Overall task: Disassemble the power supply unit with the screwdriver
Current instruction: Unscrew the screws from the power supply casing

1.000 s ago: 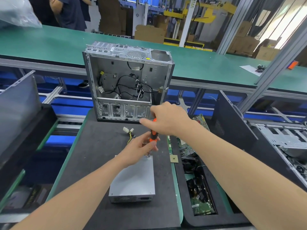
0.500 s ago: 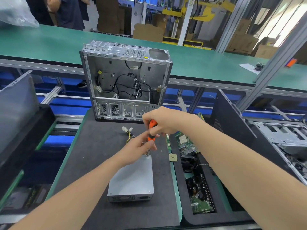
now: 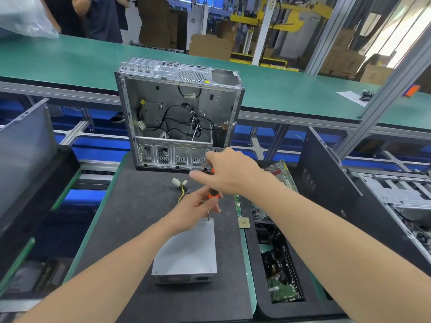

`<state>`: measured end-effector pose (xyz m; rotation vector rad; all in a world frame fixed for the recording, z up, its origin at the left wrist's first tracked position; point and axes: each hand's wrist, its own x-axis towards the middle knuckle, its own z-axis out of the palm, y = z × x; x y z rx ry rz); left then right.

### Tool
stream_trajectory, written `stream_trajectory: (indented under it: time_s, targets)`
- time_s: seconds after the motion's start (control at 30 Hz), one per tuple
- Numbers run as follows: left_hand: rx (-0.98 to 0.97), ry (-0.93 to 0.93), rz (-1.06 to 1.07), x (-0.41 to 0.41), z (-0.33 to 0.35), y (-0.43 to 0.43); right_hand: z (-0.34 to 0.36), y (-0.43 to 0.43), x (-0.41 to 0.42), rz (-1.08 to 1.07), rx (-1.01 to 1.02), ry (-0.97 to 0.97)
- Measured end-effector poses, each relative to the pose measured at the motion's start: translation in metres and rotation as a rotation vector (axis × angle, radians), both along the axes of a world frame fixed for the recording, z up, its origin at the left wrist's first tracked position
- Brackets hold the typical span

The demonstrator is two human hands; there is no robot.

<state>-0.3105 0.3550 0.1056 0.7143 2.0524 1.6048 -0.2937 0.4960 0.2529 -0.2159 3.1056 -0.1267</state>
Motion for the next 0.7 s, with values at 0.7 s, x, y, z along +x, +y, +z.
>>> stream_trajectory:
  time_s: [0.7]
  targets:
    - [0.017,-0.03,0.002,0.002,0.0,-0.003,0.009,-0.001,-0.007,0.308,0.128,-0.32]
